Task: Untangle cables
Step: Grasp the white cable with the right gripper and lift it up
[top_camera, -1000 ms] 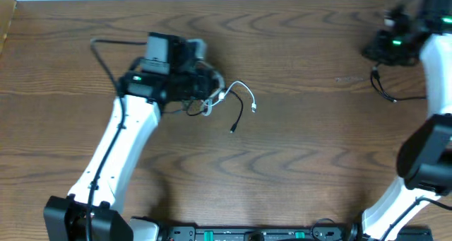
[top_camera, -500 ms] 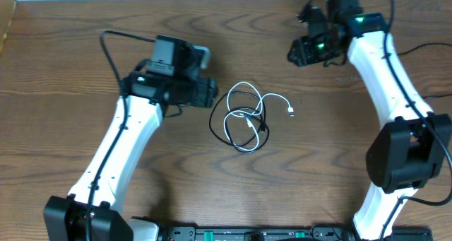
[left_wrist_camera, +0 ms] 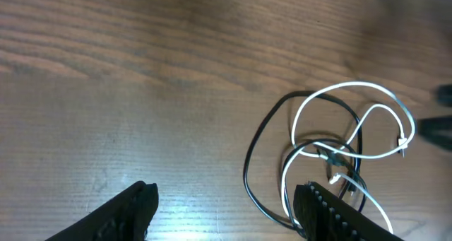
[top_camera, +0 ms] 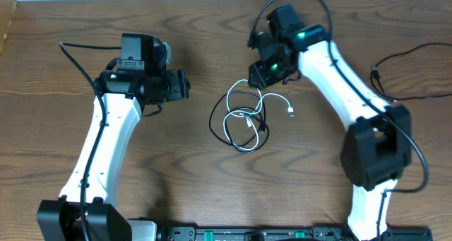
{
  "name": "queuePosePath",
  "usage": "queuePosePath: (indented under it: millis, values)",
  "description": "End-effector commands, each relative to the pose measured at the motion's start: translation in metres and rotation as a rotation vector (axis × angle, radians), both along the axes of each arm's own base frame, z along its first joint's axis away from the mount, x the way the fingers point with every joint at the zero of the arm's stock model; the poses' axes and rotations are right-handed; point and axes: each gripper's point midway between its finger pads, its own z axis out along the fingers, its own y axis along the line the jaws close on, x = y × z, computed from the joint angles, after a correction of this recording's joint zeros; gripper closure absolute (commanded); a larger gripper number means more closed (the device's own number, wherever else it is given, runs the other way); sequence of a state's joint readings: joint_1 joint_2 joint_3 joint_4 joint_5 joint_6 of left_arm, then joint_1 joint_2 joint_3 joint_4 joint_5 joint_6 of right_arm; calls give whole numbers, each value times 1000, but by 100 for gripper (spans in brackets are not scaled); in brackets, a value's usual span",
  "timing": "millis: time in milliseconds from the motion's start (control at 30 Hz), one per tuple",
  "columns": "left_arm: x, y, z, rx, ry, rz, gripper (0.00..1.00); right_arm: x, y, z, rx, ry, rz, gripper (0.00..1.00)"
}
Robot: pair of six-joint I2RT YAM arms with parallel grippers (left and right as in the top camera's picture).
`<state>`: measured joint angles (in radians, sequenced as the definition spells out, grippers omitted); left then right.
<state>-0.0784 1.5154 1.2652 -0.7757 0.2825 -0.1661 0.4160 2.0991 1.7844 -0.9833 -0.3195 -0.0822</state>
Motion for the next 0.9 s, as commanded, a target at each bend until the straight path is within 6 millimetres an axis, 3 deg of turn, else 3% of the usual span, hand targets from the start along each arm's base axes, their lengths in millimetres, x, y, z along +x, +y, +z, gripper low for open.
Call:
queuePosePath:
  millis: [0, 167, 200, 300, 367, 467, 567, 700, 767, 867]
  values:
    - [-5, 3, -3, 0, 23, 24, 33, -9, -2, -44, -61, 86, 17, 52]
    - [-8, 3, -4, 1, 37, 24, 33, -17, 4, -66, -68, 140, 31, 94]
    - [-8, 3, -4, 1, 38, 24, 33, -14, 4, -62, -66, 128, 31, 99]
    - [-8, 3, -4, 1, 38, 24, 34, -2, 3, -40, -44, 80, 18, 99]
    - [-8, 3, -4, 1, 38, 24, 33, 13, 1, -7, -15, 17, 1, 99]
    - [-8, 3, -4, 1, 38, 24, 33, 37, -5, 64, 53, -127, -31, 99]
    - [-8, 3, -5, 1, 39, 24, 34, 56, -11, 154, 161, -326, -50, 99]
    - [-8, 3, -6, 1, 43, 24, 33, 54, -15, 261, 313, -558, -30, 99]
    - [-8, 3, -6, 1, 43, 24, 33, 45, -16, 301, 372, -648, -16, 99]
    - [-8, 3, -6, 1, 43, 24, 33, 37, -23, 336, 381, -756, -28, 99]
